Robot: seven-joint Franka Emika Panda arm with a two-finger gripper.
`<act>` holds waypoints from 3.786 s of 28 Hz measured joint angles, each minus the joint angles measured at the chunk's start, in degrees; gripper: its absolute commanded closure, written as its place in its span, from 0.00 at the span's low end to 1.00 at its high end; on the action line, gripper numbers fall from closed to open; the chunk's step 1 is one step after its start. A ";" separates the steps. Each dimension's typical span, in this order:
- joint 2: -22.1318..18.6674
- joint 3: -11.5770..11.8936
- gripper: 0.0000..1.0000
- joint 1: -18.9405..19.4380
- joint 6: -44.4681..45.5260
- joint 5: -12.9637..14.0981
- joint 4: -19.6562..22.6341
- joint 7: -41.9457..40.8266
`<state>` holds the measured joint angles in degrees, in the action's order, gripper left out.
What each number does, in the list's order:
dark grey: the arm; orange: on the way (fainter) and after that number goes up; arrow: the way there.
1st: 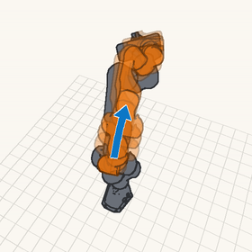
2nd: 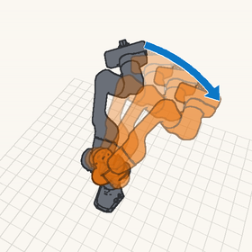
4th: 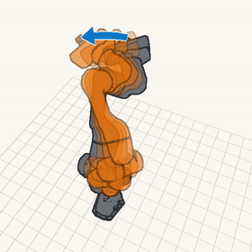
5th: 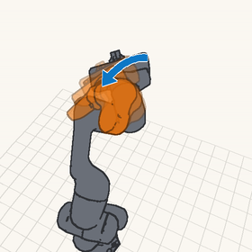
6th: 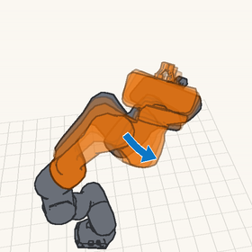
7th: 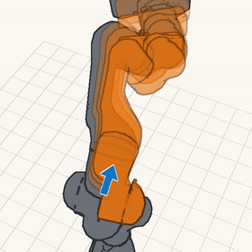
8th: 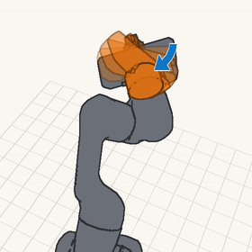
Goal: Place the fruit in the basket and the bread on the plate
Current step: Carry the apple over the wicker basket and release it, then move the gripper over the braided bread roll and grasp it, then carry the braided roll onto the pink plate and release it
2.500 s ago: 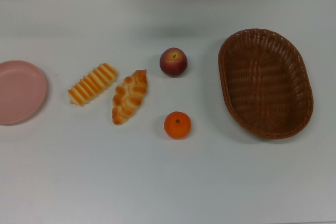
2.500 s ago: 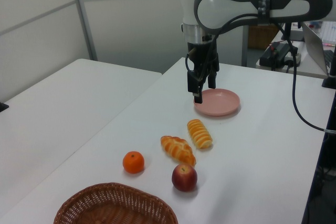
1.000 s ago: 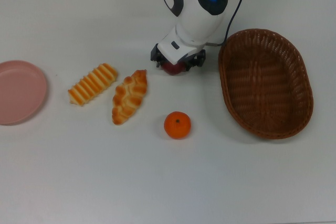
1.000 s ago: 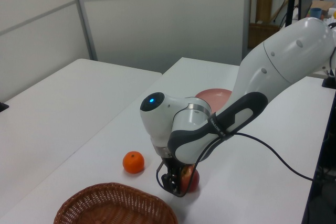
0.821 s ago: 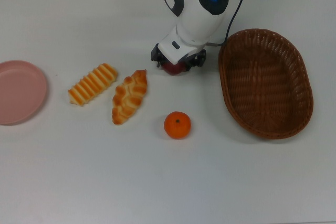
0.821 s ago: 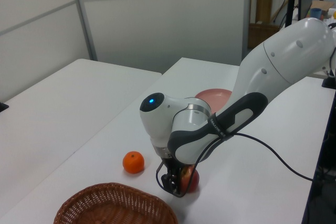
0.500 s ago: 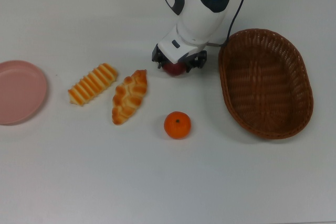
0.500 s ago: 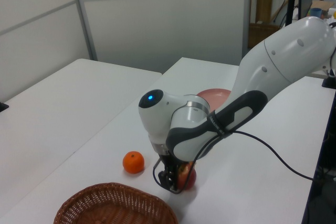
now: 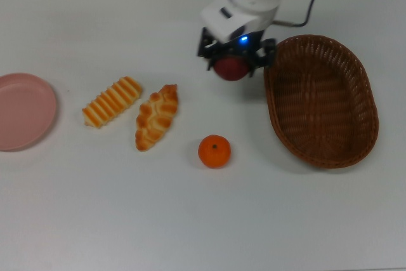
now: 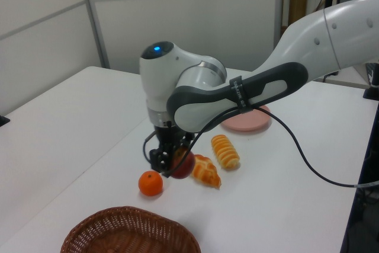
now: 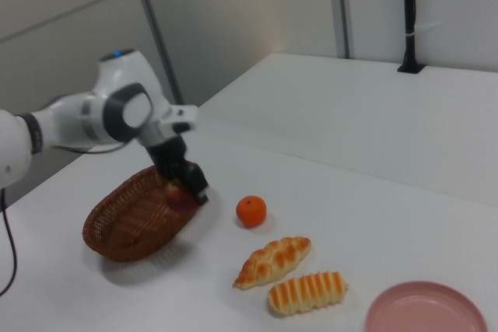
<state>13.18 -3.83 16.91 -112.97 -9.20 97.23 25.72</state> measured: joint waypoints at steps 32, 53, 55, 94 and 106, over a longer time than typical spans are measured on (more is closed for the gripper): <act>5.16 3.13 0.00 12.14 0.94 -2.08 -1.35 15.12; 7.86 4.06 0.00 -9.12 -15.24 -1.26 0.53 26.70; 8.63 4.06 0.00 -9.34 -16.04 -1.26 1.09 27.46; 14.65 4.79 1.00 -12.99 -17.57 -5.85 2.64 19.03; 9.43 12.55 1.00 -15.92 -17.64 1.67 -2.07 12.33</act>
<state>22.61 8.71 0.99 -130.61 -7.53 95.16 38.05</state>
